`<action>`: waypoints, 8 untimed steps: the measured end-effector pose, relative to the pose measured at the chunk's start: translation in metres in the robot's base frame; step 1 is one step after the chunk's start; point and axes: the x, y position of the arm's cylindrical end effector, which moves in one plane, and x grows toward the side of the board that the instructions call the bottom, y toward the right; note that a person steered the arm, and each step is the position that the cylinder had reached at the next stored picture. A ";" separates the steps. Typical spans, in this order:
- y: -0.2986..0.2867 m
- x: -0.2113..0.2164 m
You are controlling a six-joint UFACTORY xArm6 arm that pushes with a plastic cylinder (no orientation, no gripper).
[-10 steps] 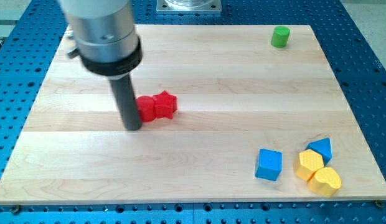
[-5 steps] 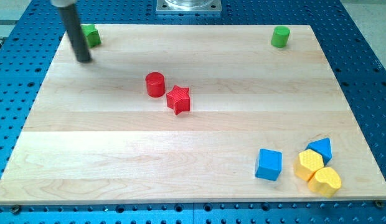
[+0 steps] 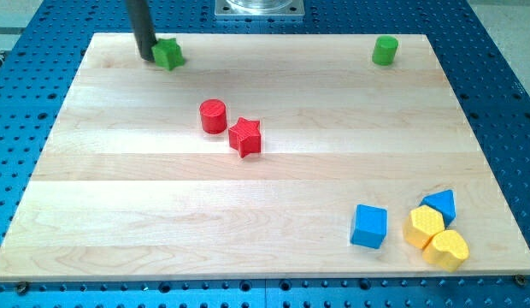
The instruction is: Push the green star into the red blocks
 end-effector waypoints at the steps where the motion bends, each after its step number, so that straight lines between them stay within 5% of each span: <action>1: 0.027 0.005; 3: 0.089 -0.027; 6: 0.090 0.095; 8: 0.105 0.114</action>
